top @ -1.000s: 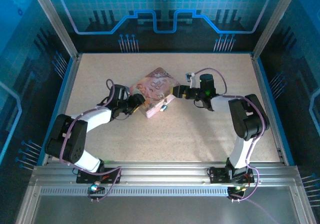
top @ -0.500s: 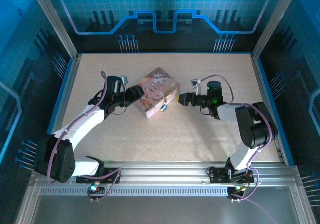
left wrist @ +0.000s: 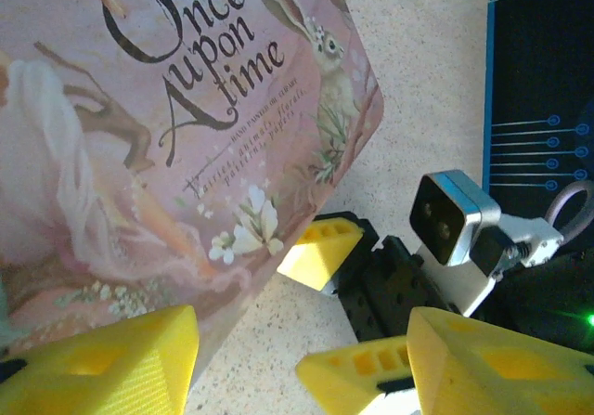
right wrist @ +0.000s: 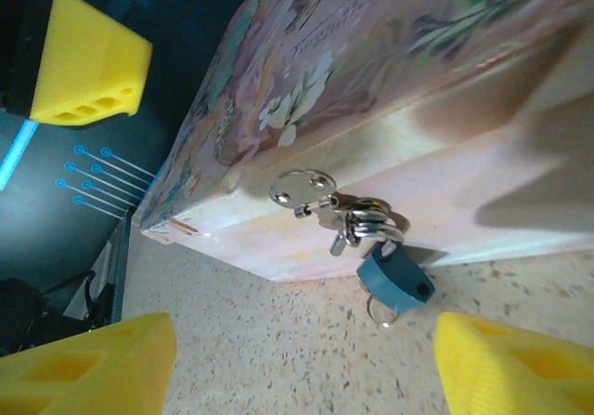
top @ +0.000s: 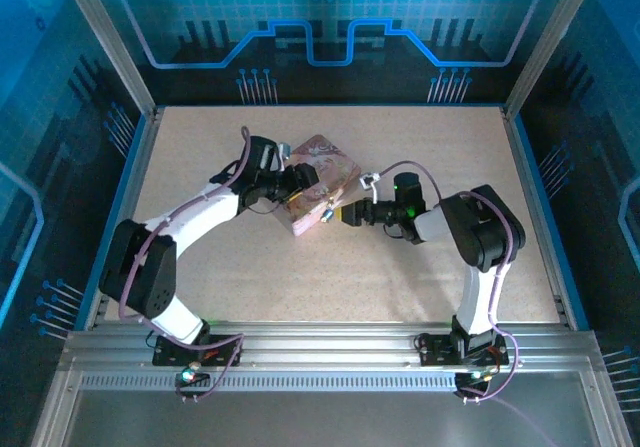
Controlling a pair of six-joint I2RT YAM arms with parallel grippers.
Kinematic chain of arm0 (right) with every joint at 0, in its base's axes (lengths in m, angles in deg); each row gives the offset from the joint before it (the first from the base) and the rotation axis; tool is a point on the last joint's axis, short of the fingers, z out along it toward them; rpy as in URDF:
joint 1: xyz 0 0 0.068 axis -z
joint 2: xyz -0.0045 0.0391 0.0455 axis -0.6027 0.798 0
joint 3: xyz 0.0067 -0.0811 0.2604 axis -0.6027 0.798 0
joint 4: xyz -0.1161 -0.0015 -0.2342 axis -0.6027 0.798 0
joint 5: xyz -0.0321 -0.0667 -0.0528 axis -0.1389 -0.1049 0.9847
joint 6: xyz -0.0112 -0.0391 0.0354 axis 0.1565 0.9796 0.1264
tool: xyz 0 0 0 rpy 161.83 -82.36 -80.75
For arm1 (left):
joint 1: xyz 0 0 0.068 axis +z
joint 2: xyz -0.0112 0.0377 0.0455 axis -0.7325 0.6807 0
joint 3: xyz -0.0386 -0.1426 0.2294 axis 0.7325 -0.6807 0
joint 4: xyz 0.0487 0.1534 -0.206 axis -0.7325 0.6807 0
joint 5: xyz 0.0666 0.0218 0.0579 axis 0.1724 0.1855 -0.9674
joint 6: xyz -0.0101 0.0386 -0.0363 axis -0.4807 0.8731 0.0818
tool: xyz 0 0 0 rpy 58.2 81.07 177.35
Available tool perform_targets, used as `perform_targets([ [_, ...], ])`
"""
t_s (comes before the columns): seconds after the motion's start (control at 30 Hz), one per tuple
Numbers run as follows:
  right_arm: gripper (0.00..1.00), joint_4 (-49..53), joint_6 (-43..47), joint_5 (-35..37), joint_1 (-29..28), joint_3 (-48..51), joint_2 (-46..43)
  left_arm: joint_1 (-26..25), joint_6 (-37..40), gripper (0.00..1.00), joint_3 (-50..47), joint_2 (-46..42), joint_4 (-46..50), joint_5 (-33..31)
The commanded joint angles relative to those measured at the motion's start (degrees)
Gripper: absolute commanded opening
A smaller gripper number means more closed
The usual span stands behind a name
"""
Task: Unlock the padlock with the key
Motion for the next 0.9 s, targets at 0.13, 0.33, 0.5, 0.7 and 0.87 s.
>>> perform_targets([
  [0.13,0.73,-2.87,0.60,-1.48,-0.90,-3.66,3.66,-0.31,-1.64,0.59,2.36,4.78,-3.25,1.61],
  [0.33,0.73,-3.31,1.36,-2.25,-1.03,-5.43,6.15,-0.66,-1.59,0.58,2.62,6.41,-2.92,0.63],
  [0.5,0.71,-4.40,1.25,-2.51,-1.19,-5.99,7.75,-0.76,-1.49,0.58,2.36,7.11,-2.37,0.36],
  [0.7,0.61,-5.13,1.49,-4.51,-1.25,-6.73,8.93,-1.32,-1.58,0.58,2.27,7.64,-2.55,-0.08],
  [0.87,0.57,-6.52,1.45,-5.18,-1.26,-6.83,9.91,-1.68,-2.06,0.57,2.27,8.13,-3.00,-0.18],
])
